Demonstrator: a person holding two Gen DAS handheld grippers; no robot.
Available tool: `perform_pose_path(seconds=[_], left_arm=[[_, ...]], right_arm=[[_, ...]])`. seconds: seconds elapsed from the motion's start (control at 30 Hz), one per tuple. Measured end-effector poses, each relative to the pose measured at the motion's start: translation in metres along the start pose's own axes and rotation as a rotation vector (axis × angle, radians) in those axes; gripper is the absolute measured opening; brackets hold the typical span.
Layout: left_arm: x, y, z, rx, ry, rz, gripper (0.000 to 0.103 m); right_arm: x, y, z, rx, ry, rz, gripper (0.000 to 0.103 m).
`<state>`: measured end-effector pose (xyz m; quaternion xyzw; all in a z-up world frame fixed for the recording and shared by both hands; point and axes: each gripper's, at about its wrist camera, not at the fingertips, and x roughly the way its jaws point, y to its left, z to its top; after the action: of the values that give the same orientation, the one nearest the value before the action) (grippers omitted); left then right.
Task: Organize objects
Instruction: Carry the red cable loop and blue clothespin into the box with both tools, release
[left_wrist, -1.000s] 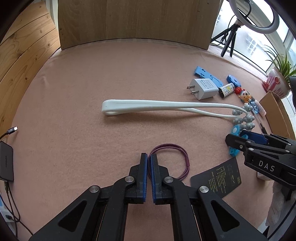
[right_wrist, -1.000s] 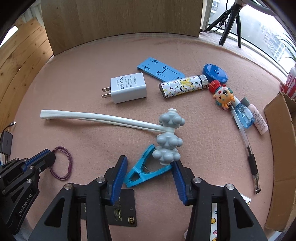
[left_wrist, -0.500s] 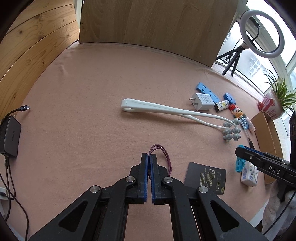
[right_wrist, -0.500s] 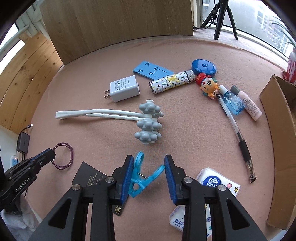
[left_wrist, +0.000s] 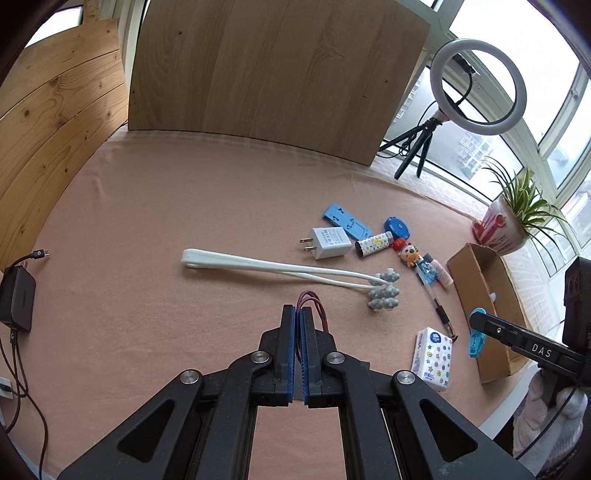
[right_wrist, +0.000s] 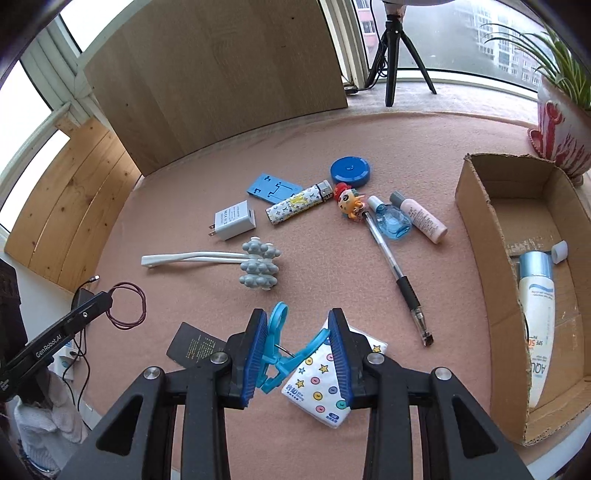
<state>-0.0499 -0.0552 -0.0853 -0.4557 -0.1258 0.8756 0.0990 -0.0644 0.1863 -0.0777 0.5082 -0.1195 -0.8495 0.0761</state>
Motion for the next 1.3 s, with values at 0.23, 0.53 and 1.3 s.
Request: perform_pose_path(seconds=[0.23, 0.53, 1.3], left_arm=[[0.013, -0.072, 0.008, 0.084, 0.003, -0.083, 0.002], [0.043, -0.175, 0.011, 0.2, 0.021, -0.214, 0.002], [0.109, -0.342, 0.001, 0.363, 0.069, -0.373, 0.009]], right_arm=[[-0.042, -0.054, 0.005, 0.08, -0.069, -0.047, 0.031], [-0.086, -0.126, 0.004, 0.16, -0.136, -0.137, 0.031], [-0.112, -0.223, -0.009, 0.234, -0.143, -0.191, 0.033]])
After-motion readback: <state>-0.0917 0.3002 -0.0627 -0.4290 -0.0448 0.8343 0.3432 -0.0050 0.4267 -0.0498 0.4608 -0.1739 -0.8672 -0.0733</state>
